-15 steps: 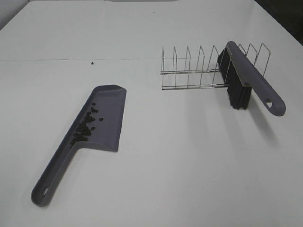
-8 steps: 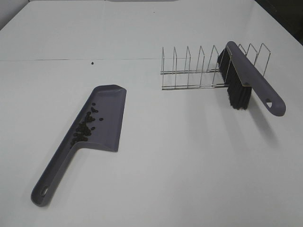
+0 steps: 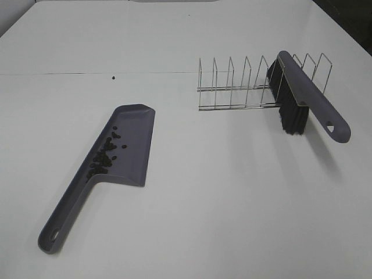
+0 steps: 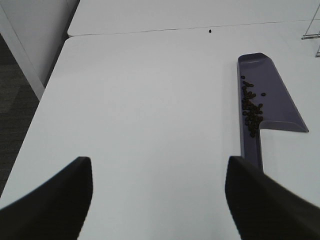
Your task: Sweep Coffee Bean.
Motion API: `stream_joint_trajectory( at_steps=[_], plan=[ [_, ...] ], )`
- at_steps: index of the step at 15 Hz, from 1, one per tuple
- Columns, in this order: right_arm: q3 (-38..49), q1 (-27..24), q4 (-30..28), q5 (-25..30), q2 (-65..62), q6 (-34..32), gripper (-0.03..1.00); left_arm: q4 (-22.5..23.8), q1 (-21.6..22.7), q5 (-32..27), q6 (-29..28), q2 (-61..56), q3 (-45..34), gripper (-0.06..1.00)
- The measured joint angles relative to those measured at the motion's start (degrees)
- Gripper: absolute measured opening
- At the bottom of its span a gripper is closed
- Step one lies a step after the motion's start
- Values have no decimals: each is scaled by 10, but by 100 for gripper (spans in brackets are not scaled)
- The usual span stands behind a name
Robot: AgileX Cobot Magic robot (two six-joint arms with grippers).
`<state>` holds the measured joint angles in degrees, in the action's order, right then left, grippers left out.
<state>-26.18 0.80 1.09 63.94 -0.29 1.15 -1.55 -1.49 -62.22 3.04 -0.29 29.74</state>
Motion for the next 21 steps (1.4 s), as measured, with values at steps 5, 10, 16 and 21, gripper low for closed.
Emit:
stream_joint_trajectory(
  at_steps=[5, 10, 16, 21],
  plan=[
    [0, 0, 0, -1, 0, -1, 61, 0, 0, 1, 1, -1, 0, 66],
    [0, 0, 2, -1, 0, -3, 61, 0, 0, 1, 1, -1, 0, 66],
    [0, 0, 2, -1, 0, -3, 61, 0, 0, 1, 1, -1, 0, 66],
    [0, 0, 2, -1, 0, -3, 61, 0, 0, 1, 1, -1, 0, 66]
  ],
)
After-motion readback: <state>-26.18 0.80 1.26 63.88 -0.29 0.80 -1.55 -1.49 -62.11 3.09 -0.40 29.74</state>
